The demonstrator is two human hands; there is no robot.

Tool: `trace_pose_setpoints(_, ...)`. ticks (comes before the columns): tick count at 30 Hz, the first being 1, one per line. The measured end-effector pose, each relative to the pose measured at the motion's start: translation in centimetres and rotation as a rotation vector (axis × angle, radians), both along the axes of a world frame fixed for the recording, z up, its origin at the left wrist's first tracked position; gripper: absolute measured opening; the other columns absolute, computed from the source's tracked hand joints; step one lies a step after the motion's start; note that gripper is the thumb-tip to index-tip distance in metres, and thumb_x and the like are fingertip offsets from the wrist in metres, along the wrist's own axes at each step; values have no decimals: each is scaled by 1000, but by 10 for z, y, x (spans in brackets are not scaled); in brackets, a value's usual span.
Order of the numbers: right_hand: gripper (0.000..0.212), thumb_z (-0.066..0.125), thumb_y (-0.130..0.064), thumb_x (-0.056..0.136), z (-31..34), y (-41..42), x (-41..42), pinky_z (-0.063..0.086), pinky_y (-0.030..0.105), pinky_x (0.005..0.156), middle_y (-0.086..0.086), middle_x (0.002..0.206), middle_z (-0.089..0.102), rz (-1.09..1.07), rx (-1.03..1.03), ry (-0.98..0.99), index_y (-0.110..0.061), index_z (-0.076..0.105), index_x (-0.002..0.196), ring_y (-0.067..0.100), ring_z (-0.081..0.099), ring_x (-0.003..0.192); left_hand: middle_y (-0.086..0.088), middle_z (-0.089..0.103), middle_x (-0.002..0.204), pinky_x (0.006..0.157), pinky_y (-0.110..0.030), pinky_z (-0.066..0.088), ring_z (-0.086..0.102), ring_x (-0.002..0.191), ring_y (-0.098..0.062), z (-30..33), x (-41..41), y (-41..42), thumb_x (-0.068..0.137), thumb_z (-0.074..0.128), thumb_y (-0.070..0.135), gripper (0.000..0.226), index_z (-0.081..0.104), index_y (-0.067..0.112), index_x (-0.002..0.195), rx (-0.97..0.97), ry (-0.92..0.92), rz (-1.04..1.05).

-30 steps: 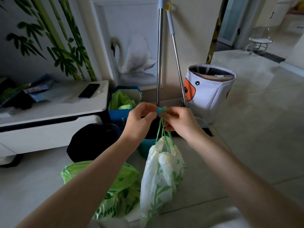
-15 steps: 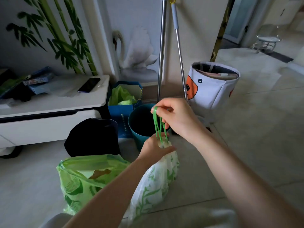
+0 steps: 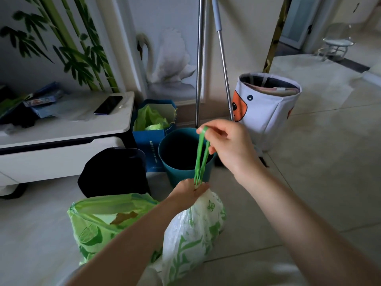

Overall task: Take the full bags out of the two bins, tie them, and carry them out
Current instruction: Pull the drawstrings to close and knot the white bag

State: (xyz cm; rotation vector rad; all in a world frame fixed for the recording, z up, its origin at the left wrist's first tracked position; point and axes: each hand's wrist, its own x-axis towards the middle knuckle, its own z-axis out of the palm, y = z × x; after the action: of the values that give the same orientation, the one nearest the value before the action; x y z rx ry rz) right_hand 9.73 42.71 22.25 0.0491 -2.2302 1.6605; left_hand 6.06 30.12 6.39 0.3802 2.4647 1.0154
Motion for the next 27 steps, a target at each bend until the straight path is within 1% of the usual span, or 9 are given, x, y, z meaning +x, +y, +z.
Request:
trace_pose_setpoints(2, 25, 57, -9, 89, -2, 7, -3, 50, 26, 55, -8, 49, 56, -49, -113, -27, -24, 70, 75, 6, 51, 46, 4, 66, 103, 88, -31, 47, 61, 96, -14, 10, 3, -6, 86, 56, 52, 28, 64, 28, 98, -31, -30, -120)
trace_pose_setpoints(5, 20, 54, -6, 92, -3, 8, -3, 56, 23, 61, -10, 61, 64, -31, -260, -93, -13, 71, 84, 2, 54, 53, 11, 57, 128, 100, -26, 42, 53, 116, -8, 25, 6, -16, 85, 63, 44, 42, 55, 34, 125, 19, 47, -193)
trace_pose_setpoints(8, 18, 53, -4, 93, -2, 4, -2, 57, 26, 63, -9, 69, 67, -7, -321, -110, -8, 69, 88, 3, 55, 56, 12, 64, 120, 102, -29, 44, 57, 114, -8, 38, 8, -19, 90, 59, 27, 24, 65, 36, 111, 203, -24, -144)
trace_pose_setpoints(10, 19, 53, -3, 92, -2, 3, -1, 57, 26, 64, -10, 67, 67, -11, -343, -111, -10, 69, 85, 3, 54, 56, 9, 69, 106, 102, -32, 45, 62, 108, -12, 44, 10, -19, 92, 54, 14, 28, 70, 37, 93, 321, -97, -73)
trace_pose_setpoints(12, 20, 53, -3, 92, -1, 3, 0, 57, 26, 63, -6, 71, 67, -24, -359, -113, -12, 69, 83, 2, 55, 55, 4, 70, 93, 97, -29, 46, 63, 98, -15, 45, 12, -20, 94, 49, 8, 28, 71, 25, 93, 372, -143, -7)
trace_pose_setpoints(14, 21, 54, -5, 92, -1, 4, 1, 57, 27, 64, 1, 75, 67, -32, -379, -108, -14, 69, 81, 3, 55, 55, 0, 69, 90, 95, -29, 47, 63, 95, -16, 47, 13, -23, 96, 48, 8, 23, 70, 13, 99, 367, -164, 37)
trace_pose_setpoints(17, 21, 56, -8, 91, -3, 5, 0, 56, 24, 61, 12, 79, 64, -53, -452, -113, -15, 69, 77, 6, 54, 54, 3, 72, 93, 98, -36, 49, 66, 95, -16, 46, 13, -30, 94, 53, 12, 21, 73, 20, 94, 322, -133, 47)
trace_pose_setpoints(22, 12, 63, -9, 88, -6, 11, -3, 54, 23, 58, 6, 62, 56, -128, -656, -126, -6, 68, 78, 5, 54, 47, -4, 71, 81, 88, -39, 54, 64, 79, -19, 54, 18, -41, 92, 58, 13, 19, 74, 18, 82, 330, -112, 233)
trace_pose_setpoints(27, 23, 65, -31, 86, -9, 19, -2, 57, 30, 56, 4, 75, 66, -168, -445, -229, -12, 65, 74, 12, 62, 53, -2, 70, 72, 84, -37, 56, 63, 73, -15, 54, 24, -48, 90, 62, 13, 14, 75, 11, 84, 445, -199, 406)
